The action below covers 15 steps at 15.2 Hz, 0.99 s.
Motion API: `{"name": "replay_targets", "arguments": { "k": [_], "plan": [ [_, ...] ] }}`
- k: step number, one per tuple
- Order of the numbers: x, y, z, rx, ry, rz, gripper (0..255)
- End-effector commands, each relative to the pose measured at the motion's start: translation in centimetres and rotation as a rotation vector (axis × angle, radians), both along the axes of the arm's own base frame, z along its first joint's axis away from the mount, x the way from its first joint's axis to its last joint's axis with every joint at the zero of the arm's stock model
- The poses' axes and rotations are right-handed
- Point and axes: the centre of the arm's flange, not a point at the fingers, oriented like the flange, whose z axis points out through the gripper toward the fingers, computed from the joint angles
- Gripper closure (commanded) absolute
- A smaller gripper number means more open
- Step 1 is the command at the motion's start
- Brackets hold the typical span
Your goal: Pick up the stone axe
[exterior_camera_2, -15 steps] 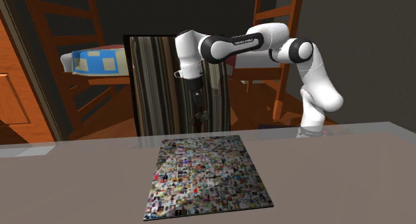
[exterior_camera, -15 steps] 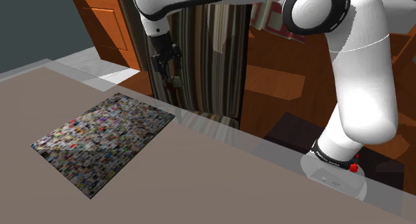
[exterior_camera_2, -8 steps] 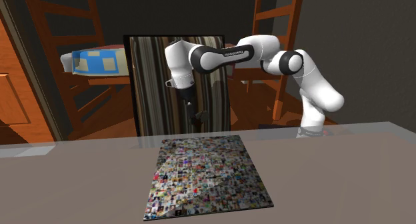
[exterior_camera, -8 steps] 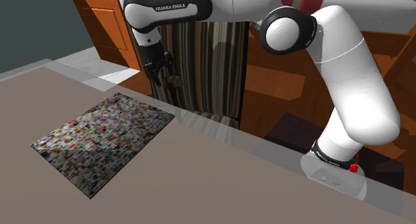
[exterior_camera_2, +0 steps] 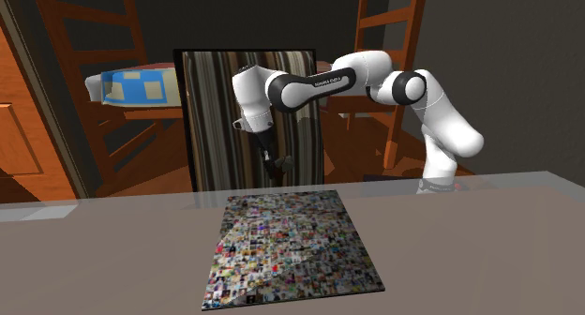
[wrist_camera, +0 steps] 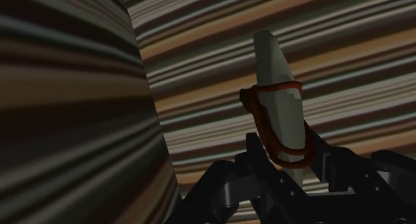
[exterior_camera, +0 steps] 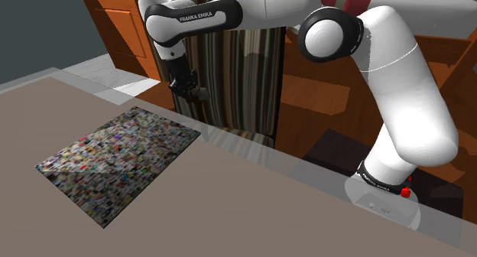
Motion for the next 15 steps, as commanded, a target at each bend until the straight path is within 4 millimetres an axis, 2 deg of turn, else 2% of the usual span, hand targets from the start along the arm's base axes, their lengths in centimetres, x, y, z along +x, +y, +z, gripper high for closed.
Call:
{"name": "replay_targets", "arguments": {
  "k": [1,7,15],
  "plan": [
    [0.0,0.0,-0.1,0.0,0.001,0.0,255],
    [0.0,0.0,-0.1,0.0,0.001,0.0,255],
    [0.0,0.0,4.2,0.0,0.001,0.0,255]
  ]
}}
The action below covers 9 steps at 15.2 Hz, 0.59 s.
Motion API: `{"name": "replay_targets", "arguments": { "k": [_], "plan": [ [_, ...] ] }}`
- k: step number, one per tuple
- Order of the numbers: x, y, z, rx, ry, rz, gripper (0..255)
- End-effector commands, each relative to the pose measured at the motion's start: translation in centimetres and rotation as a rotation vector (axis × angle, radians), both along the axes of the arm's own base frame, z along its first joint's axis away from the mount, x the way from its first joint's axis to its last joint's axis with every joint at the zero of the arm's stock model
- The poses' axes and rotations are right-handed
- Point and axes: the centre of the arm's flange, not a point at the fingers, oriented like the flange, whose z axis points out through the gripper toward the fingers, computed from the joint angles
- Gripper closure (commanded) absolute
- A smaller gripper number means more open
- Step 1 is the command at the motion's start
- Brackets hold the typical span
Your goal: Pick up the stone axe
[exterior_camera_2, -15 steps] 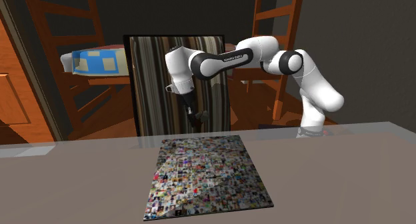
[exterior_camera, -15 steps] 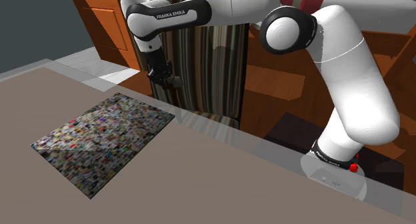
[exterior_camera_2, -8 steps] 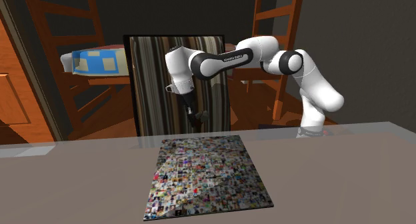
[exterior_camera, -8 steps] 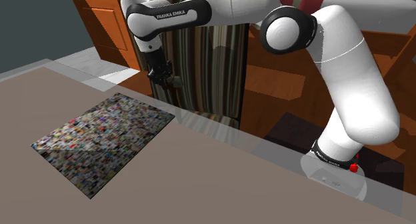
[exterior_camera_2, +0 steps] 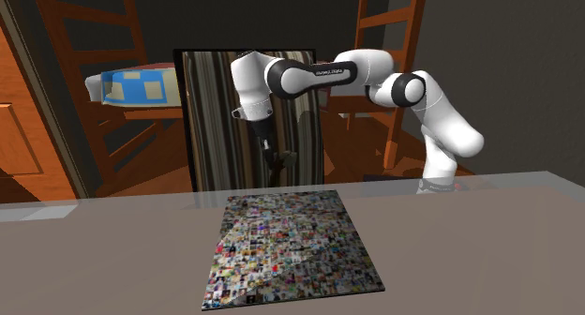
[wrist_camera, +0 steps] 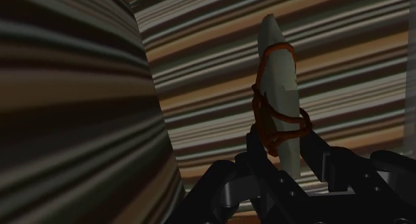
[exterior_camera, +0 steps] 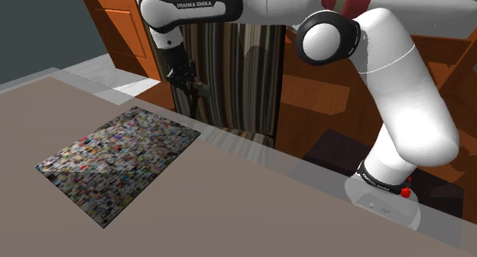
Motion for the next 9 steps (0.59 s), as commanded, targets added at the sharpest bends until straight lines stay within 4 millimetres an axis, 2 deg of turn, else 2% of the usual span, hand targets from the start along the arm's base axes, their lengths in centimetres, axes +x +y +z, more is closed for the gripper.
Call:
{"name": "replay_targets", "arguments": {
  "k": [1,7,9],
  "plan": [
    [0.0,0.0,1.1,0.0,0.001,0.0,255],
    [0.0,0.0,4.3,0.0,0.001,0.0,255],
    [0.0,0.0,4.3,0.0,0.001,0.0,255]
  ]
}}
